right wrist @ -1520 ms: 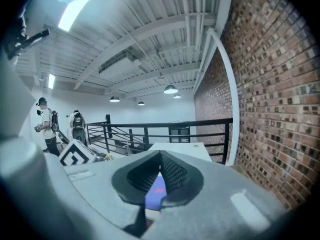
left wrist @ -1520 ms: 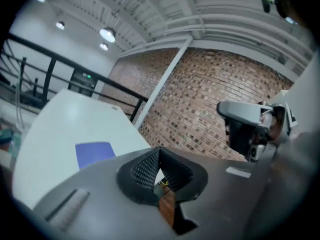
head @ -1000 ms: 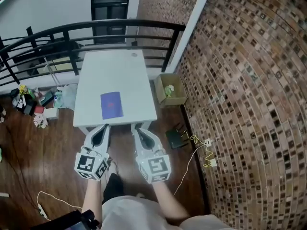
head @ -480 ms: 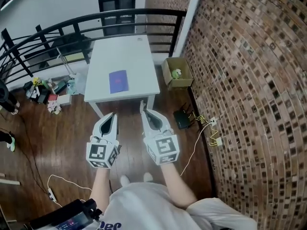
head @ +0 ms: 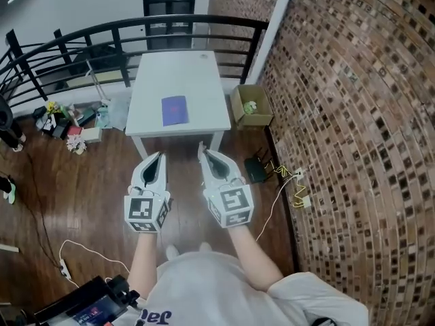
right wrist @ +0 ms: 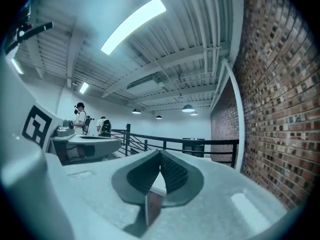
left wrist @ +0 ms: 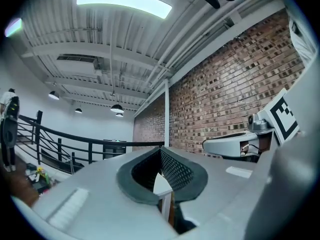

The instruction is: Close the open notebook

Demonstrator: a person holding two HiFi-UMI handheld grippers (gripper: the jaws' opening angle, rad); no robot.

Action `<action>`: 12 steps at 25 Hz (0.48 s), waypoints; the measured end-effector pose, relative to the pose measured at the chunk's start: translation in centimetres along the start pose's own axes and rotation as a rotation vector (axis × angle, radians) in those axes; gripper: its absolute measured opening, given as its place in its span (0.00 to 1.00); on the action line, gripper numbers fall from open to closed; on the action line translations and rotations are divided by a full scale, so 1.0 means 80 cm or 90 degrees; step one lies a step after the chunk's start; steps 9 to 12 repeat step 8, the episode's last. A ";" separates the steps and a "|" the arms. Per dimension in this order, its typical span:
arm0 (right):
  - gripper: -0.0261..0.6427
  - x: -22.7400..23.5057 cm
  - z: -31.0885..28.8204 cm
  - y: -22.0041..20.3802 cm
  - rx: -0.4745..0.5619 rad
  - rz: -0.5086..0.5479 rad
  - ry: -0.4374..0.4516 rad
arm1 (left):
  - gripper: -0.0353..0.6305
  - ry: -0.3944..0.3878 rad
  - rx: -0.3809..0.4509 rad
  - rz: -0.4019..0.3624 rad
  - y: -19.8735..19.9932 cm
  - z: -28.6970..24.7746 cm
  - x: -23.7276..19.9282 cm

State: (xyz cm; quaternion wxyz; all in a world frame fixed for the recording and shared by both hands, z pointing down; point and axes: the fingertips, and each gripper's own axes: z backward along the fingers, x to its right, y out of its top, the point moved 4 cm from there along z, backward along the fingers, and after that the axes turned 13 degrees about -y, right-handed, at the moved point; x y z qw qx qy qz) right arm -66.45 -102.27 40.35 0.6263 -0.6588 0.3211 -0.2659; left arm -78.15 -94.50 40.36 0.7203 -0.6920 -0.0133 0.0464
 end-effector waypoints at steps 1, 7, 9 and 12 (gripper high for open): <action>0.03 0.001 0.002 0.001 0.002 0.000 -0.004 | 0.08 0.000 0.000 -0.001 -0.002 0.002 0.001; 0.03 0.012 0.003 0.003 0.003 0.001 -0.009 | 0.08 0.003 -0.011 -0.012 -0.005 0.000 0.005; 0.03 0.012 0.003 0.002 0.002 0.000 -0.008 | 0.08 0.005 -0.013 -0.014 -0.006 -0.001 0.004; 0.03 0.012 0.003 0.002 0.002 0.000 -0.008 | 0.08 0.005 -0.013 -0.014 -0.006 -0.001 0.004</action>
